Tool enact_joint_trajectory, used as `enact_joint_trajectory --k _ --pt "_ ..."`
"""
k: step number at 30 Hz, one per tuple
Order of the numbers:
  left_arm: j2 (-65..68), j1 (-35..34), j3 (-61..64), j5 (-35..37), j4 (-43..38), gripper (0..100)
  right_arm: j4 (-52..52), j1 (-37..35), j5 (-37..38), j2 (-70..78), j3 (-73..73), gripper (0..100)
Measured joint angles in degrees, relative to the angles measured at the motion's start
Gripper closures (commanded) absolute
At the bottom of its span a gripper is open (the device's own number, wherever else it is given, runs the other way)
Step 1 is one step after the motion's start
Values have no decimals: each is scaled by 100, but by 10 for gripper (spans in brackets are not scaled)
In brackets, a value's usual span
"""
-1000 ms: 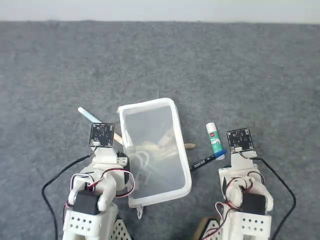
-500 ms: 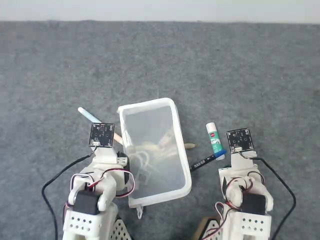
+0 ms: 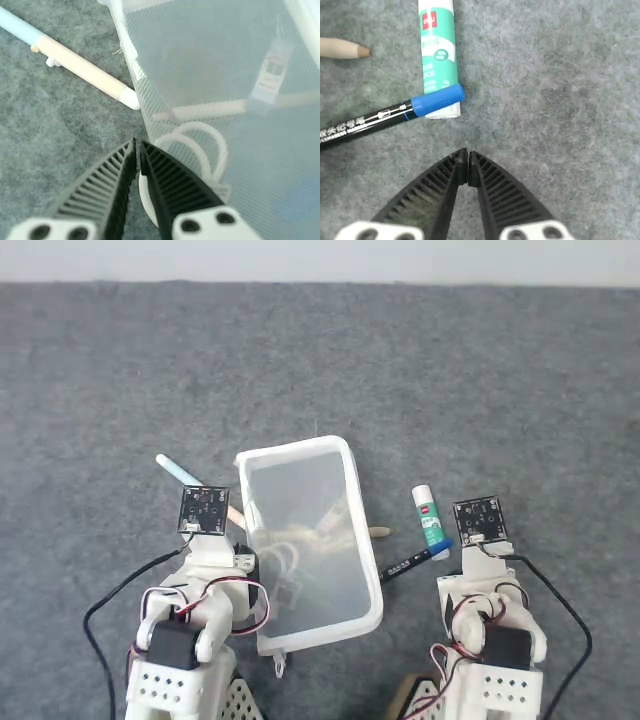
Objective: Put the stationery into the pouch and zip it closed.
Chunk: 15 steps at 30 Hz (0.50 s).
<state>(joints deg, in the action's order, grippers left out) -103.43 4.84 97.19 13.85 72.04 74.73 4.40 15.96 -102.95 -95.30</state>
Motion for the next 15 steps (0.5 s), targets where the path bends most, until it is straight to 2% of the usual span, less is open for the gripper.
enact_joint_trajectory --k 9,15 --pt "0 0 0 0 0 987 -62 53 0 0 0 991" --pt "0 0 0 0 0 987 -114 105 0 -9 862 991"
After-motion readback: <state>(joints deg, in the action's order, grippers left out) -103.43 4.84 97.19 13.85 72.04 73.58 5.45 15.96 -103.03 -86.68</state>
